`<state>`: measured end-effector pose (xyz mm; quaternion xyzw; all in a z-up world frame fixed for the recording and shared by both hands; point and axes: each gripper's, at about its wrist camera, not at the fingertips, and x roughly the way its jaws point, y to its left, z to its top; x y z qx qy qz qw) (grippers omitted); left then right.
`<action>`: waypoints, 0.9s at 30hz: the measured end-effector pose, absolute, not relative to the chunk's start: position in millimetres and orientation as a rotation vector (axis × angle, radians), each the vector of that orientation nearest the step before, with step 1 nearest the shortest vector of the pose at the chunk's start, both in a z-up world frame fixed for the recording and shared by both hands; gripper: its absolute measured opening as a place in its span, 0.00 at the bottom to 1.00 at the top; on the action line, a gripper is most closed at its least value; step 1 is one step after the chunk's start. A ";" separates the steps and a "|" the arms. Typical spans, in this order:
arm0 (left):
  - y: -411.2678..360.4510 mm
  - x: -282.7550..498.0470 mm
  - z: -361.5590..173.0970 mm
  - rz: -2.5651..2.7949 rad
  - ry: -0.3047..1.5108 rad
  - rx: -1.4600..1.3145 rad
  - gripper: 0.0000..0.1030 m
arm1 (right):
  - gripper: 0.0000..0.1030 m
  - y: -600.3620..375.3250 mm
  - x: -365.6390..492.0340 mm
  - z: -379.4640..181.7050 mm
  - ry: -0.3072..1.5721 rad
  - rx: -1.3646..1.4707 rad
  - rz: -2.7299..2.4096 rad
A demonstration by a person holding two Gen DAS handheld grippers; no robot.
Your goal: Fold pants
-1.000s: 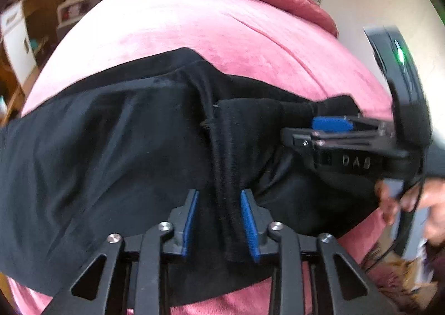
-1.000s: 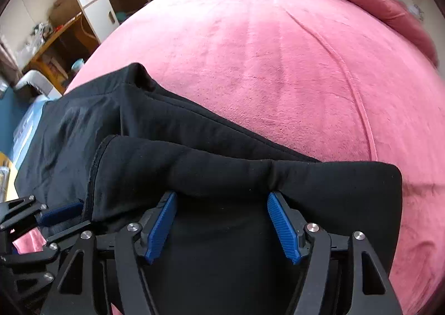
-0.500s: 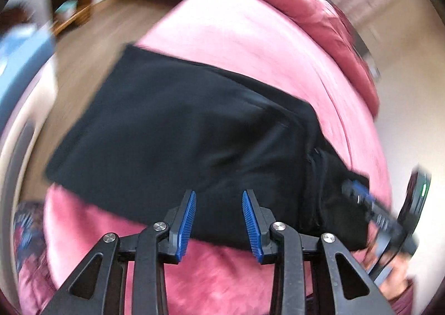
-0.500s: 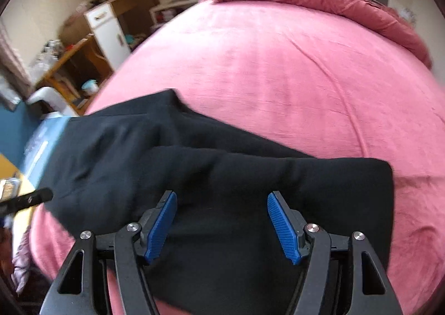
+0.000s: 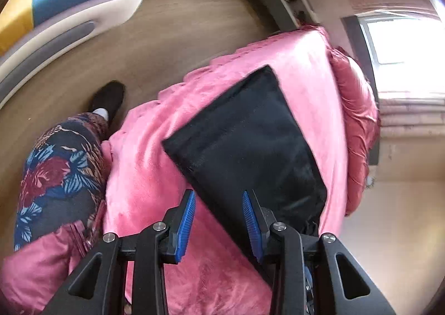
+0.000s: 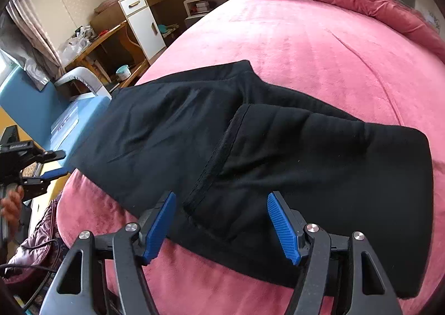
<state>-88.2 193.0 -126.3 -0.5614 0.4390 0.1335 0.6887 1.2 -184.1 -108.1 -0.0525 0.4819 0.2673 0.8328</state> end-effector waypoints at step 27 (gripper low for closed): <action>161.6 -45.4 -99.6 0.277 0.906 -0.864 0.13 | 0.72 -196.6 5.4 -131.1 1.095 -0.064 0.520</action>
